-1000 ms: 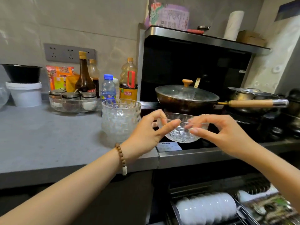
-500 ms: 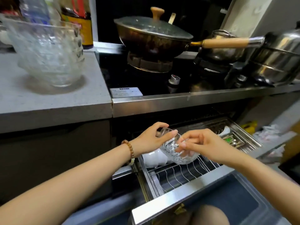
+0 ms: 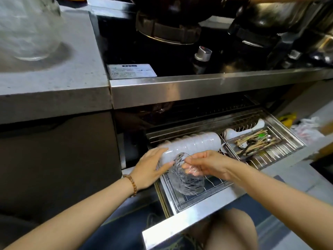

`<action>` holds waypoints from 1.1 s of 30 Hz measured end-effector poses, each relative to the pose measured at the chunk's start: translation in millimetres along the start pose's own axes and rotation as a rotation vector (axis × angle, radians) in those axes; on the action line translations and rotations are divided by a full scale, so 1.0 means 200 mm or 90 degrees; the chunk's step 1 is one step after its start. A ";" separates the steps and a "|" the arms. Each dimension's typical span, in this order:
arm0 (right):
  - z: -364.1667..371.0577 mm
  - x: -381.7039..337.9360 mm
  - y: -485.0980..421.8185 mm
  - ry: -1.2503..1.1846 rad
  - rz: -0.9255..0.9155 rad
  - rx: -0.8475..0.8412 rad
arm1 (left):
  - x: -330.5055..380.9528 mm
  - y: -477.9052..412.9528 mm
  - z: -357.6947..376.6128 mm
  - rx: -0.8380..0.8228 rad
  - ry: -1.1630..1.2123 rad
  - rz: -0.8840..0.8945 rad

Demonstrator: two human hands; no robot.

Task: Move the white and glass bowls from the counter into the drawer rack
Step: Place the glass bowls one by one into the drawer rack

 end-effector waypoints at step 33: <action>0.11 0.20 -0.33 0.031 0.199 -0.079 | -0.15 0.12 0.18 -0.072 -0.109 0.019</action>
Point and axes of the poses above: each hand's wrist, its own y-axis away from the middle knuckle, its own z-axis out of the palm, x = y × z, the point moved 4 cm from there along -y, towards the middle knuckle, and after that the axes turned 8 degrees about x, right-handed, at the moved point
